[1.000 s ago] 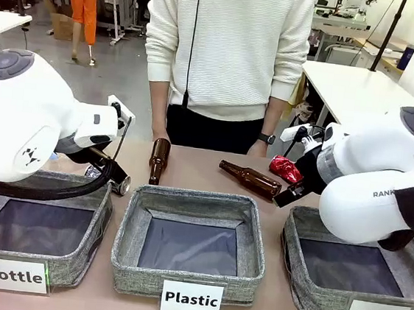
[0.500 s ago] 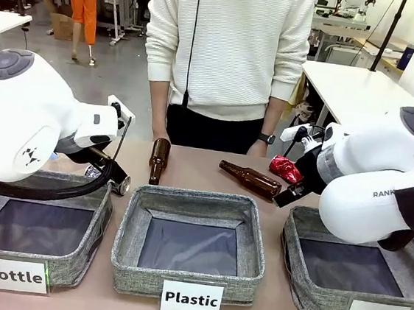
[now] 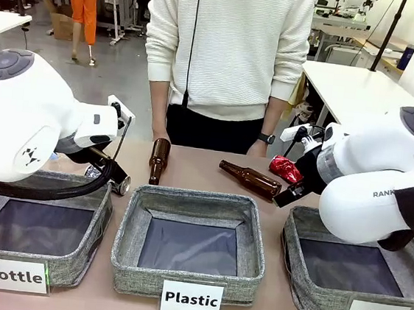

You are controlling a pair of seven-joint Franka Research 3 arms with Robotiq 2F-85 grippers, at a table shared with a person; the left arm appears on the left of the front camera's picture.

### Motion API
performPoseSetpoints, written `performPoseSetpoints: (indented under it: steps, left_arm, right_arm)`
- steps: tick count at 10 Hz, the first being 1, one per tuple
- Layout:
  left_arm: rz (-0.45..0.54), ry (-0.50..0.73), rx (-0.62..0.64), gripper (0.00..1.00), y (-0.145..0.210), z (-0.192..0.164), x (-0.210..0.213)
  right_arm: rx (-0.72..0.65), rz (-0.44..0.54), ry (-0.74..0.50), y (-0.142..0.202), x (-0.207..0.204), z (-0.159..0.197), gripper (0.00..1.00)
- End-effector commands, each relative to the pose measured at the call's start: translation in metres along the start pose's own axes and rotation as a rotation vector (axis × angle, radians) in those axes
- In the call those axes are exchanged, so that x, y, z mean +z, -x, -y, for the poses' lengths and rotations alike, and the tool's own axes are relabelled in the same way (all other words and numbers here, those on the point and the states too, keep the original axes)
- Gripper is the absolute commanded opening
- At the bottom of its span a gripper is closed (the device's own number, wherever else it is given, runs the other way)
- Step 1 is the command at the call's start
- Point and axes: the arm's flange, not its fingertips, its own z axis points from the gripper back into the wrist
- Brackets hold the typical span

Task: Sort the can waste into the basket.
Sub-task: Pick up the can waste from the table and place it in the right Fabric basket.

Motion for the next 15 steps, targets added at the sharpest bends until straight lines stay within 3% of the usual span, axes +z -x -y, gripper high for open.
performPoseSetpoints:
  steps: [1,3,6,7,8,10,11,13,15]
  left_arm:
    - [0.000,0.000,0.000,1.00,0.000,0.000,0.000]
    - [0.012,0.182,0.087,1.00,-0.002,-0.005,0.025]
    - [-0.028,0.461,0.285,1.00,-0.014,-0.006,0.096]
    - [-0.043,0.536,0.343,1.00,-0.015,-0.007,0.125]
    - [0.014,0.641,0.351,1.00,-0.009,-0.016,0.157]
    - [0.174,0.780,0.402,1.00,0.023,-0.044,0.224]
    - [0.248,0.776,0.458,1.00,0.046,-0.064,0.243]
    - [0.389,0.865,0.607,1.00,0.117,-0.117,0.263]
    - [0.492,0.882,0.703,1.00,0.172,-0.142,0.255]
  right_arm:
    - [0.000,0.000,0.000,0.000,0.000,0.000,1.00]
    - [-0.046,-0.028,-0.125,-0.008,0.019,0.004,1.00]
    - [-0.228,-0.101,-0.282,-0.018,0.096,0.019,1.00]
    - [-0.266,-0.157,-0.380,-0.010,0.125,0.021,1.00]
    - [-0.294,-0.174,-0.518,0.005,0.157,0.025,1.00]
    - [-0.453,-0.022,-0.613,0.058,0.219,0.038,1.00]
    - [-0.547,0.068,-0.641,0.088,0.237,0.046,1.00]
    - [-0.732,0.293,-0.670,0.166,0.256,0.061,1.00]
    - [-0.873,0.451,-0.601,0.223,0.264,0.078,1.00]
